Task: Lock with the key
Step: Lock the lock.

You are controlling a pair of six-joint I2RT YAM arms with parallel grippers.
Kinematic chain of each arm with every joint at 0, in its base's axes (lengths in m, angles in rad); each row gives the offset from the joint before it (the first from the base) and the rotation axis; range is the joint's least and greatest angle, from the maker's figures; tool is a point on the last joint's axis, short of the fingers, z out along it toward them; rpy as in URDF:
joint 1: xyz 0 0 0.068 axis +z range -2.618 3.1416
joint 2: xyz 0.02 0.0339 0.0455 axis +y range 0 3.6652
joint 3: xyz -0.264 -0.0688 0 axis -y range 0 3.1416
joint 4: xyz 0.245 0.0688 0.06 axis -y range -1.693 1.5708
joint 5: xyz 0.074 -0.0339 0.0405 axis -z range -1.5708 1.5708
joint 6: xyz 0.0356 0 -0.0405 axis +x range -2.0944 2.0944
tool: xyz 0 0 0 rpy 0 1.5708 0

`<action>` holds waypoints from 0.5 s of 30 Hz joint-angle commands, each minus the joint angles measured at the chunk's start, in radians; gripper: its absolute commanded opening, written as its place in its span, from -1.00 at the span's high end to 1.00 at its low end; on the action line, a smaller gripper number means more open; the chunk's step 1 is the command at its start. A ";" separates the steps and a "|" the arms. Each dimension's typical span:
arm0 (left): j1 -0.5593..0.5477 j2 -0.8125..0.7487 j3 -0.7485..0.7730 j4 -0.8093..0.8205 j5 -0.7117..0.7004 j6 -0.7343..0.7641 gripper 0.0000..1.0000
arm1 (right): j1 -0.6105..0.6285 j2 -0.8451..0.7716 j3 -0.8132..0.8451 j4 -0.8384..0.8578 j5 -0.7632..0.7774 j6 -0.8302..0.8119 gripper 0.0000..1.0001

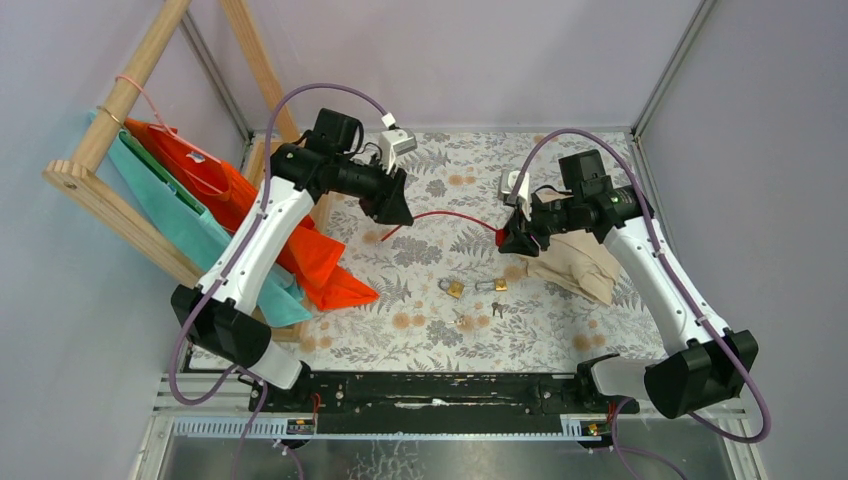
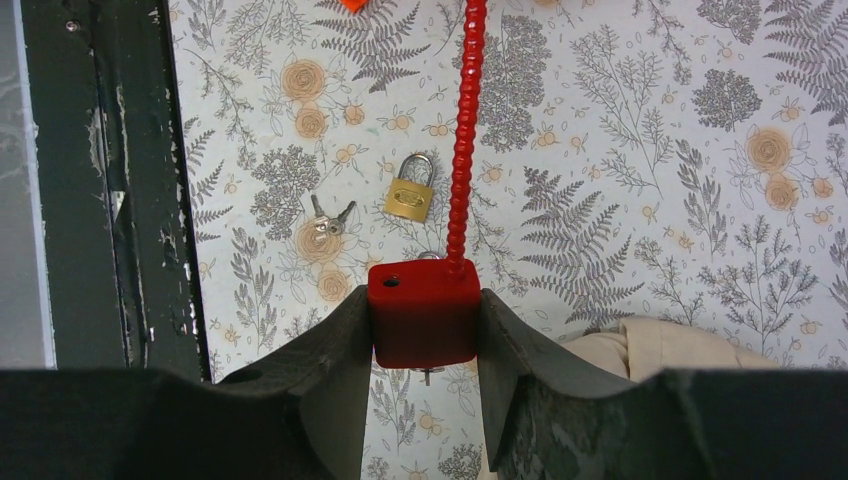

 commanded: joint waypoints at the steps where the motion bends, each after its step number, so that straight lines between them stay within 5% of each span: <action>1: -0.015 0.024 0.050 -0.095 -0.011 0.067 0.12 | 0.014 0.001 0.039 -0.003 -0.008 -0.028 1.00; 15: -0.021 0.045 0.024 -0.130 0.023 0.098 0.56 | 0.016 0.001 0.010 0.021 -0.006 -0.013 1.00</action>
